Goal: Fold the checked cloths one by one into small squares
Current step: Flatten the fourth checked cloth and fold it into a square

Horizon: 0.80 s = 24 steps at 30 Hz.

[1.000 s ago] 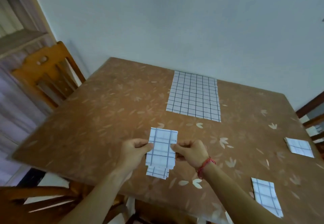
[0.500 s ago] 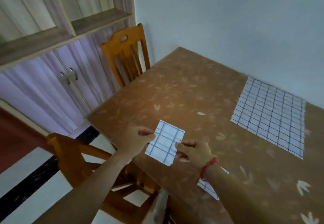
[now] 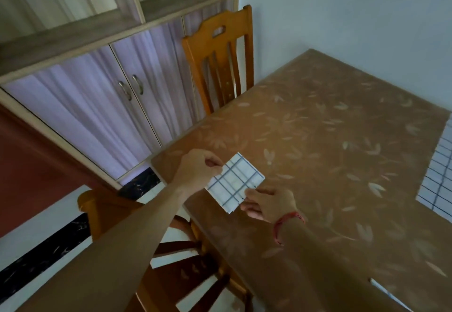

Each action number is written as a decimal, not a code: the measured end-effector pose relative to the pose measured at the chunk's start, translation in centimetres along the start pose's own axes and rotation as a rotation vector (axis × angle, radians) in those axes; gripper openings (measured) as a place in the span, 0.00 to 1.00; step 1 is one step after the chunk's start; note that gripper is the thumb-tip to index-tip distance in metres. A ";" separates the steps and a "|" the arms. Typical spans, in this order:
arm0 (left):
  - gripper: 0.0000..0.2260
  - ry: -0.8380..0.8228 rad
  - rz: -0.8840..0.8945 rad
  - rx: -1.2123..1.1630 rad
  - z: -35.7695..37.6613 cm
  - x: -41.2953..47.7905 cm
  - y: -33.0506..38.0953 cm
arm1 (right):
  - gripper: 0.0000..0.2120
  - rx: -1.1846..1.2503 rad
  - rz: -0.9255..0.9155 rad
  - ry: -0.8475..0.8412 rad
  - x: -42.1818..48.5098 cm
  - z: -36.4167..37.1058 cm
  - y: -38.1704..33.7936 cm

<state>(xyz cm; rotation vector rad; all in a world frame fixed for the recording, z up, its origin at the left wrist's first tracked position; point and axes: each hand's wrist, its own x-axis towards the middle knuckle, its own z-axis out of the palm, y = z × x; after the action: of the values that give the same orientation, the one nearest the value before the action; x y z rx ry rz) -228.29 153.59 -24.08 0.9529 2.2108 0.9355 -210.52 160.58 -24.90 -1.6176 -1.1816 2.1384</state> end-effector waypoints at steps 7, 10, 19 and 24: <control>0.03 0.014 0.027 0.086 0.9 4.2 -2.5 | 0.13 0.022 0.083 -0.055 4.9 1.7 -0.1; 0.03 0.024 0.024 0.104 1.6 5.2 -3.3 | 0.15 0.029 0.087 -0.044 6.3 1.9 0.0; 0.04 0.082 0.050 0.157 2.3 6.8 -4.5 | 0.06 0.027 0.094 -0.016 8.2 2.7 0.0; 0.04 0.096 0.058 0.152 2.3 7.0 -5.1 | 0.06 -0.002 0.083 0.003 8.8 3.1 0.0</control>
<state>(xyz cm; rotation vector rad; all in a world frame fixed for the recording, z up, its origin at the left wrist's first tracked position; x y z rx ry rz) -232.82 157.27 -30.87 1.0671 2.3739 0.8649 -216.53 164.42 -30.92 -1.6991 -1.1347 2.1841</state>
